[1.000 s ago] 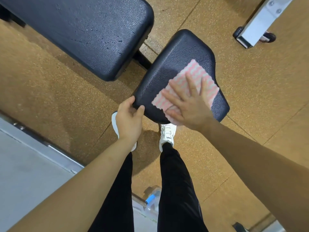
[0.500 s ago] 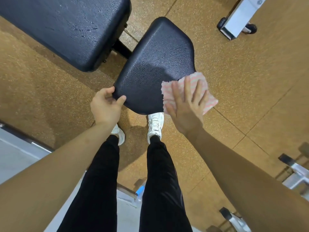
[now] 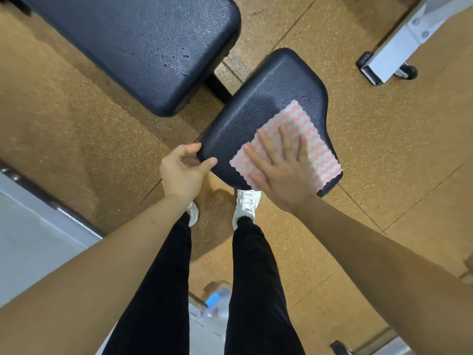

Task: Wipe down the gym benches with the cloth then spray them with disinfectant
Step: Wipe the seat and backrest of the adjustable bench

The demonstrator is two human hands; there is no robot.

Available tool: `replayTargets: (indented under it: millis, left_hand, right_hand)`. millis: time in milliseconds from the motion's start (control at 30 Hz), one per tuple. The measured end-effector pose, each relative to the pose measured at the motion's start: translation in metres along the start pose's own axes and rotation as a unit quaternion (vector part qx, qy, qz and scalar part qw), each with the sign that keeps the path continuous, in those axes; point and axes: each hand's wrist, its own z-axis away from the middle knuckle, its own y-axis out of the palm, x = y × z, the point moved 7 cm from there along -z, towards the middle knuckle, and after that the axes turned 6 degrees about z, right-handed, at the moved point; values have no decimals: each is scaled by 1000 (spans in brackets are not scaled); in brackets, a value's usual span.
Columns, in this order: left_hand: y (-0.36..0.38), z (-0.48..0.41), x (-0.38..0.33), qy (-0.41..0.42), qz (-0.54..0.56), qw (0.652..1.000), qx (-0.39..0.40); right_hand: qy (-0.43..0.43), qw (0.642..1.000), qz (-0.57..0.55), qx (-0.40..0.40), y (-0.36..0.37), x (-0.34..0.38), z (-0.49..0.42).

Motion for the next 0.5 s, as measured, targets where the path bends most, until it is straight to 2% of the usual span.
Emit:
replayTargets:
  millis: [100,300,400,500]
  left_hand:
    - [-2,-5,3,-11,28,999,17]
    - [-12,-16,9,-22,60,997,49]
    - [-21,-12,19,-41,83,995,25]
    - [-23,-4,26,-55,105,993,-6]
  right_hand:
    - [-14,1000,-8,-1,-15,11,-42]
    - [-124,992,21,31,-35,63,-97]
    - [-188,981,14,49,-38,76,-105]
    - [-200,978,-41,40,-44,62,-107]
